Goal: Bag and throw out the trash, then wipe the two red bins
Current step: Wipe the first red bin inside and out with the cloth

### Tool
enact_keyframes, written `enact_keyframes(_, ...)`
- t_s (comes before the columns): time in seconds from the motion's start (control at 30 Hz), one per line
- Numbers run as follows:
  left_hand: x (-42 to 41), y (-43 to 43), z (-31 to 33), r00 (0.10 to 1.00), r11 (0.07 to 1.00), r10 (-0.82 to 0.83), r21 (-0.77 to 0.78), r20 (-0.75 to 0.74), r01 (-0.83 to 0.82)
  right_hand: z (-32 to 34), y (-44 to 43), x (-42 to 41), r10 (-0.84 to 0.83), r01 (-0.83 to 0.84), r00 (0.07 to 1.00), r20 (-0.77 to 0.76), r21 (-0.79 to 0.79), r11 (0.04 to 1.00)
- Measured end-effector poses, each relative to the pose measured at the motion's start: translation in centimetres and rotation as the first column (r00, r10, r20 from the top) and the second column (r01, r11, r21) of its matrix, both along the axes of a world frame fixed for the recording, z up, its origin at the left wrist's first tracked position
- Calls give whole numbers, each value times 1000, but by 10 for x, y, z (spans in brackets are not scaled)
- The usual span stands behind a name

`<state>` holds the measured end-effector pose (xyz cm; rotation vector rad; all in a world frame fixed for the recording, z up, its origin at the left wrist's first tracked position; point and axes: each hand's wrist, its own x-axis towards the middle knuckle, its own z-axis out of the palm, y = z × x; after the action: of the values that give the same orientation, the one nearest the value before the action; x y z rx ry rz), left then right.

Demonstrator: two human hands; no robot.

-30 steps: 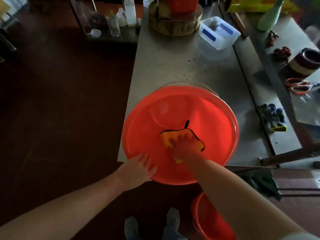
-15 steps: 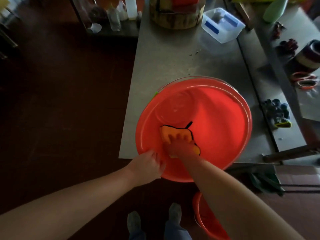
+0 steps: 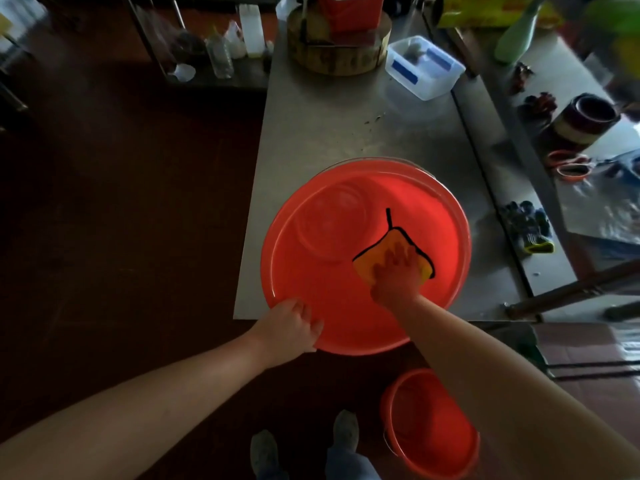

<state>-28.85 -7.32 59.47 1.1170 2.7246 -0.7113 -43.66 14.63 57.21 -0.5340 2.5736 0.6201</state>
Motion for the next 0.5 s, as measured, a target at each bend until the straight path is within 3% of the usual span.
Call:
enact_keyframes(0.27, 12, -15, 1, 1000, 1000, 5, -29, -14, -5, -27, -34, 87, -209, 258, 955, 211, -238, 936)
enact_keyframes(0.4, 9, -28, 6, 999, 995, -43, -86, 7, 43, -28, -28, 103, -150, 212, 959, 241, -256, 943)
enact_keyframes(0.5, 10, -30, 4, 998, 996, -63, -70, -6, 63, -18, -4, 85, -64, 83, 990, 126, -153, 985)
